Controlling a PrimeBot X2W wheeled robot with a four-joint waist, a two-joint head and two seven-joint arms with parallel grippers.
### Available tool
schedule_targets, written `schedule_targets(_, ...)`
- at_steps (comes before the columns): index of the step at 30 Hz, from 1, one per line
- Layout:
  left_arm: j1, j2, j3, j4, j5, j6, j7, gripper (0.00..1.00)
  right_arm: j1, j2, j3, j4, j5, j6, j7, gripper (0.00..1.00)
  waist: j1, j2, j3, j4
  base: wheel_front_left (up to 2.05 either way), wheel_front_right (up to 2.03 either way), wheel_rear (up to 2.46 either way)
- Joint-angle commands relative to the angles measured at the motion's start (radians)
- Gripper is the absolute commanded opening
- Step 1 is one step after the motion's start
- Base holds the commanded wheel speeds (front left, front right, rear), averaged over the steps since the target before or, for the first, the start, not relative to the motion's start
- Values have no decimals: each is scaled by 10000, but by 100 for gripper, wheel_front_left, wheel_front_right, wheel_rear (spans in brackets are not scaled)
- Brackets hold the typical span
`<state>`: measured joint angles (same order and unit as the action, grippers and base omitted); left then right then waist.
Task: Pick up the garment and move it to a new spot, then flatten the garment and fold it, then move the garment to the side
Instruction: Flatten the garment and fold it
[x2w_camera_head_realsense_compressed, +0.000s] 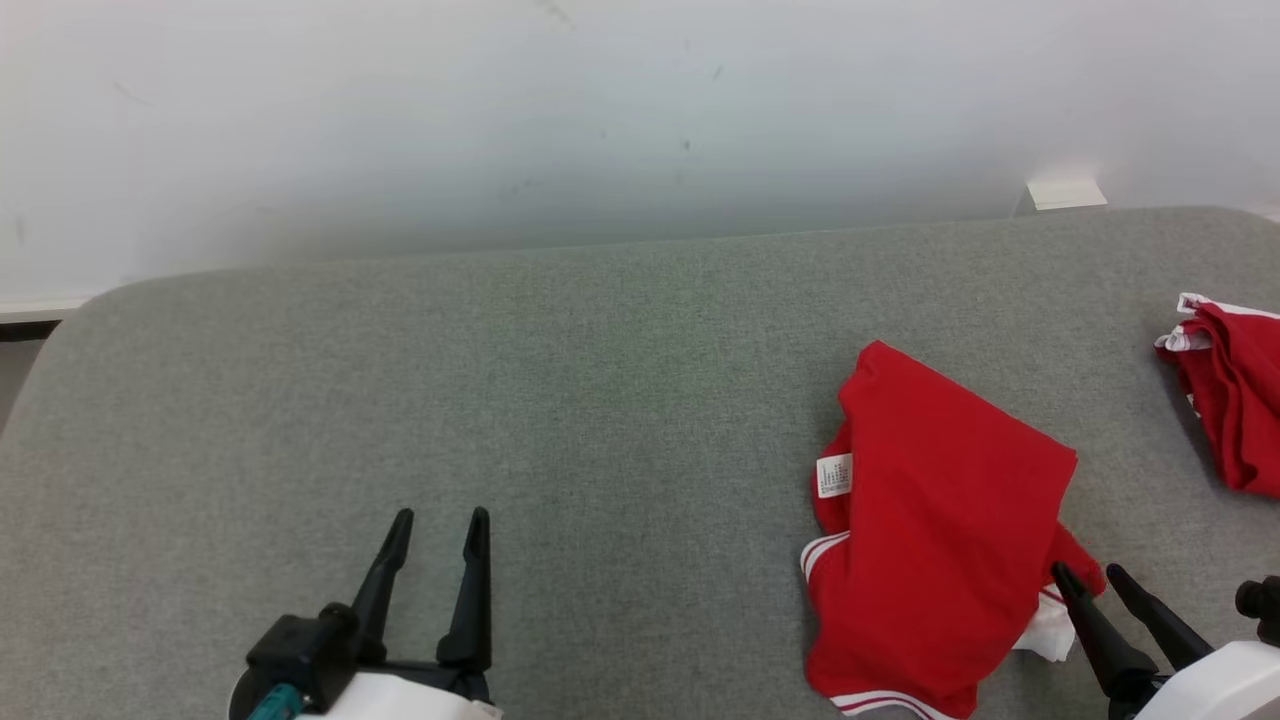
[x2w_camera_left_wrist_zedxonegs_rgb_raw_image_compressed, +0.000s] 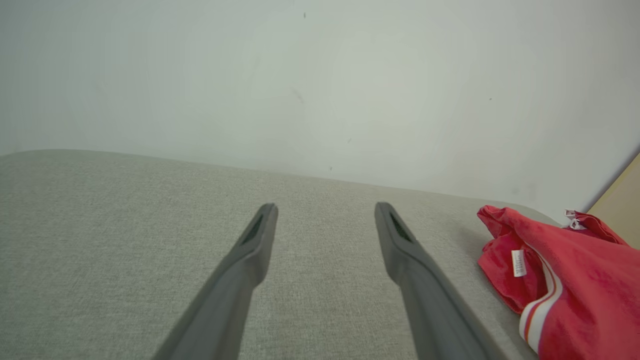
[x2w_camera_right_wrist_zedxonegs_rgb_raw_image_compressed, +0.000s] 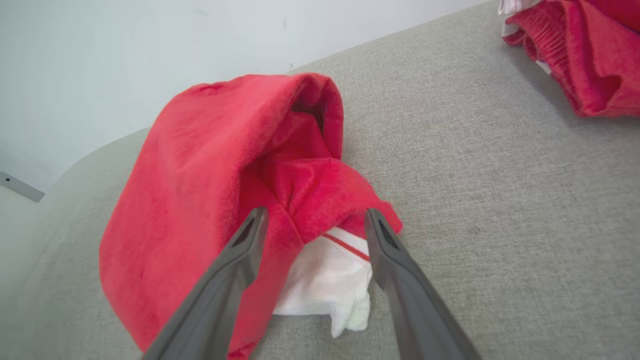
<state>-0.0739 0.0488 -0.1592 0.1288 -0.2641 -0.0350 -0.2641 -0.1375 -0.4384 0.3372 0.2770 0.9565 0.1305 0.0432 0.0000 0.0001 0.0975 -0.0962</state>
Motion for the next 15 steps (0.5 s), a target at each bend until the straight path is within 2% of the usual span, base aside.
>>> schedule_targets(1, 62, 36, 21, 41, 21, -20, 1, 100, 83, 0, -66, -93, -101, 1, 13, 100, 0, -1, -20, 16, 0, 0, 0)
schedule_targets(10, 85, 36, -57, 63, 2, -27, 1, 100, 656, 282, -757, -1415, -315, 1, 330, 100, 0, -1, -72, 219, 0, 0, 0)
schedule_targets(15, -20, 36, -115, 80, -86, 6, 1, 100, 729, 571, -873, -1335, -639, 1, 811, 100, 0, -1, -29, 435, 0, 0, 0)
